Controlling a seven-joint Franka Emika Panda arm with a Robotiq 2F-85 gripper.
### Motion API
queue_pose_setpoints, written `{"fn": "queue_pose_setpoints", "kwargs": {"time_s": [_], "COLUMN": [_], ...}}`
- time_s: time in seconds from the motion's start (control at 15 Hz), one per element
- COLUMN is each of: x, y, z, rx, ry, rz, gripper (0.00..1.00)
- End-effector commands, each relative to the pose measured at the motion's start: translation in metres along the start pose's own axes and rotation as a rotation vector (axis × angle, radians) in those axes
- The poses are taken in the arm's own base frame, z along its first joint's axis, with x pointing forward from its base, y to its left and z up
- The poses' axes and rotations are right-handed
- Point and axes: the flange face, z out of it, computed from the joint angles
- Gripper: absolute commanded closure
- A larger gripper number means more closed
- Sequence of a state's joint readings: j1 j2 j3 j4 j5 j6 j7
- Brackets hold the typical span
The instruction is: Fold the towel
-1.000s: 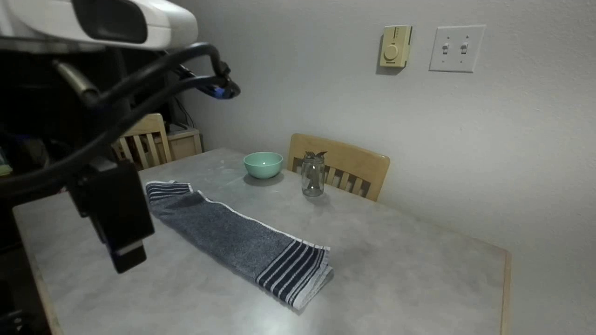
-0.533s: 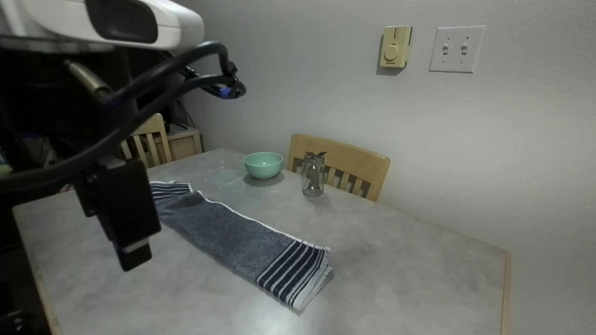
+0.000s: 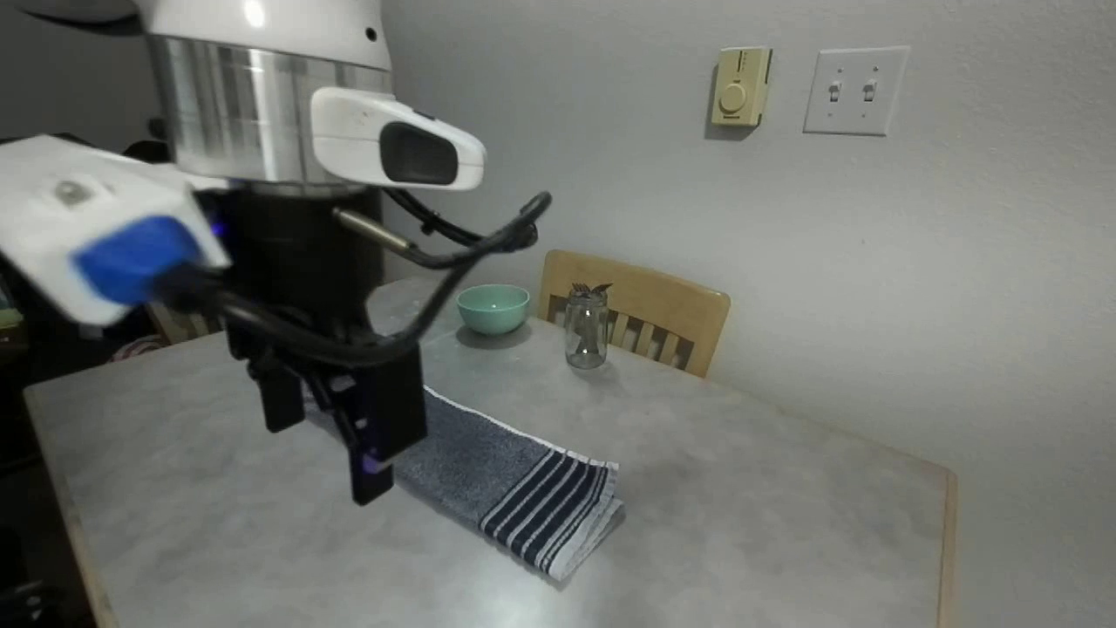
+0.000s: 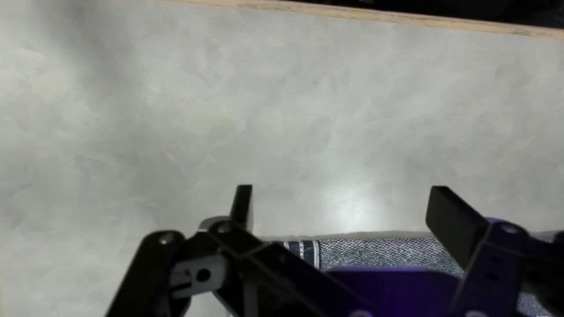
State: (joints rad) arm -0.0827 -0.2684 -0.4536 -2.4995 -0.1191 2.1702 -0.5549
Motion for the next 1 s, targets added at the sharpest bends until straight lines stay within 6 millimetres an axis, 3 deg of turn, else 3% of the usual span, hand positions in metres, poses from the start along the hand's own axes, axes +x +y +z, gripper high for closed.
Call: {"fn": "queue_pose_setpoints", "kwargs": {"time_s": [0.0, 0.2, 0.6, 0.93], "x": [0.012, 0.035, 0.04, 0.063], "y": [0.0, 0.003, 0.007, 0.019], "z": [0.009, 0.027, 0.026, 0.04], "rx": [0.007, 0.011, -0.006, -0.045], "ry": [-0.022, -0.07, -0.072, -0.076], "rz": [-0.023, -0.053, -0.051, -0.083], "gripper": [0.0, 0.0, 0.0, 0.0]}}
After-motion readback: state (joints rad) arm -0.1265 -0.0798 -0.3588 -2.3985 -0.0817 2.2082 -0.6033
